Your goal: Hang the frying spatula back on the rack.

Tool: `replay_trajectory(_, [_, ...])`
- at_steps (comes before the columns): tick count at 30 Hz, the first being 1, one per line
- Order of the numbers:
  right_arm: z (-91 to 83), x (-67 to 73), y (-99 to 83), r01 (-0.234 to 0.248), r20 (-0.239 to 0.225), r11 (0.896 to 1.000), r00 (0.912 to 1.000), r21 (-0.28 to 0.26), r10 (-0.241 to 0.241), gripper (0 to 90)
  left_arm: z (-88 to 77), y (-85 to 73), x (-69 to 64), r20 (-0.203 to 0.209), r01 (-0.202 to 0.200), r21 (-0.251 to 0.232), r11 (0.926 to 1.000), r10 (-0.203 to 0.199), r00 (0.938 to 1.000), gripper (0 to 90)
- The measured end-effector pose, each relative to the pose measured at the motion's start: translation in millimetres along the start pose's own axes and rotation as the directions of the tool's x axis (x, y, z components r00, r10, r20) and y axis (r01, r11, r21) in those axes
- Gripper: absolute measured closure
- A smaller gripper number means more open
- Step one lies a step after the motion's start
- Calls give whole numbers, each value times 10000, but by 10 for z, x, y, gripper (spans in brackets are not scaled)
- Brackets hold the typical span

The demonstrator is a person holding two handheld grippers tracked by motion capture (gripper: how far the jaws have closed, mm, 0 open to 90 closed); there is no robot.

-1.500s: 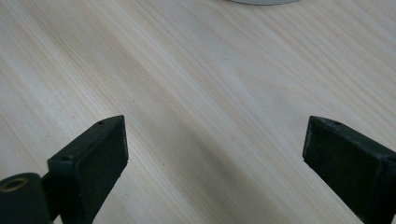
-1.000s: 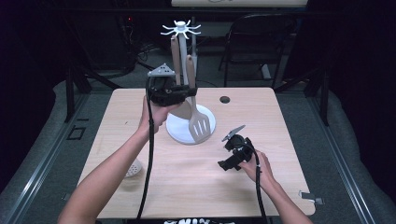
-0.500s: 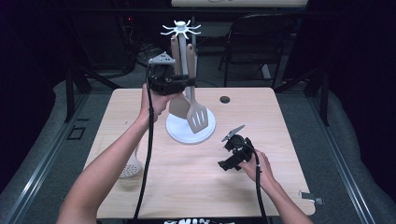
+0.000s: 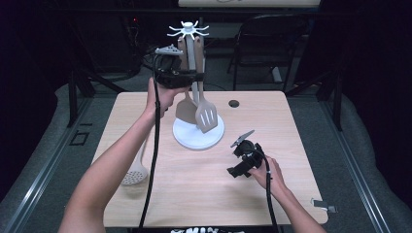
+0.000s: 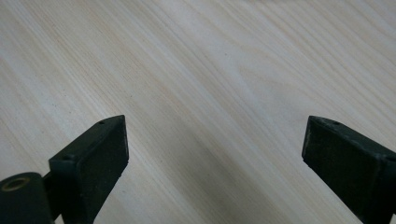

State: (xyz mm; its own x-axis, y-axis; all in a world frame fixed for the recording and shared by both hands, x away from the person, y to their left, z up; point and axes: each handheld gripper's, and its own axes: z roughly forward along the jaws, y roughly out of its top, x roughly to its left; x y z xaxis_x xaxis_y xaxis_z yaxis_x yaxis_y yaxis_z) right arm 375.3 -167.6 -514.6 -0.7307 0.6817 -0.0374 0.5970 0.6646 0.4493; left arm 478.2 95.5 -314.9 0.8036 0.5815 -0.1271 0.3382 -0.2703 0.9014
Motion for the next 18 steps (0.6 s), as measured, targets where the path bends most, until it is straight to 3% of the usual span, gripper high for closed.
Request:
replay_trajectory(14, [16,2,0,58,26,10000,10000,4,-58,70,35,-39,135,48,559,-15,9984,-559,9984,764])
replay_trajectory(18, [16,3,1,106,18,9999,9999,23,-106,70,39,-35,158,-112,537,-7,9986,-537,9985,759])
